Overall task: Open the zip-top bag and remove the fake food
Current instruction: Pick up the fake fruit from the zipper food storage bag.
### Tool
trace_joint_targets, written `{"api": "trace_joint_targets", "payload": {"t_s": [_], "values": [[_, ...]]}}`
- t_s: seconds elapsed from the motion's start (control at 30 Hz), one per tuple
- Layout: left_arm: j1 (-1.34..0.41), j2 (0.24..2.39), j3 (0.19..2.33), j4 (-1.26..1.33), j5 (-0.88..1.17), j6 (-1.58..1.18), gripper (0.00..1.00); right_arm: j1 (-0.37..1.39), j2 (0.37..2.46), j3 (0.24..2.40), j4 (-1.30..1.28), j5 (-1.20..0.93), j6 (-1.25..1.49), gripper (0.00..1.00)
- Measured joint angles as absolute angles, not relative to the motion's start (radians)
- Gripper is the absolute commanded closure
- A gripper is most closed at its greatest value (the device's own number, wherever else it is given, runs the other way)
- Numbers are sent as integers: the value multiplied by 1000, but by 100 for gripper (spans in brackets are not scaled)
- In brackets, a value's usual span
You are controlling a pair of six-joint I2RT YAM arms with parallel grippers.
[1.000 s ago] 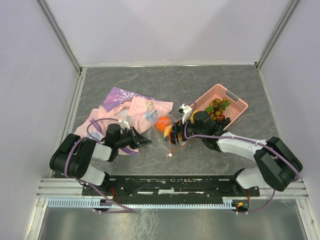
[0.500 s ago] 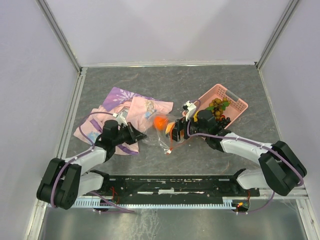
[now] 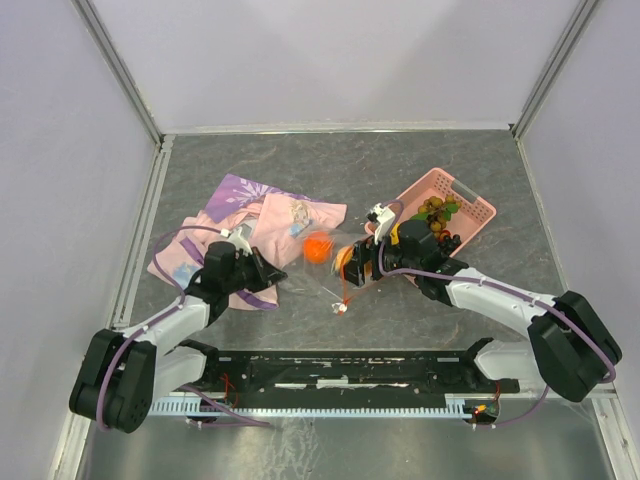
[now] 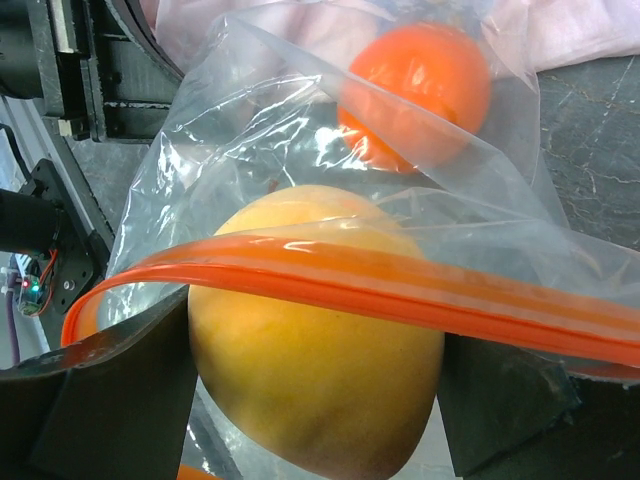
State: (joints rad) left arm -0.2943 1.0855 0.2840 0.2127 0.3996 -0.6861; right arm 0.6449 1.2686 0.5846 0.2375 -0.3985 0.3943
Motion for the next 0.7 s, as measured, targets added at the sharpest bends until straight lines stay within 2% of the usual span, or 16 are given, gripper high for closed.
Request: {"api": "trace_joint_targets", "payload": {"t_s": [0.17, 0.37, 0.7], "values": [[-294, 1085, 300, 207, 404, -677, 97, 645, 1276, 585, 230, -416, 393, 63], [-295, 1085, 321, 209, 440, -675, 97, 651, 1385, 626, 198, -440, 369, 64], [-301, 1066, 363, 168, 453, -672, 97, 723, 1416, 692, 88, -377, 239, 64]]}}
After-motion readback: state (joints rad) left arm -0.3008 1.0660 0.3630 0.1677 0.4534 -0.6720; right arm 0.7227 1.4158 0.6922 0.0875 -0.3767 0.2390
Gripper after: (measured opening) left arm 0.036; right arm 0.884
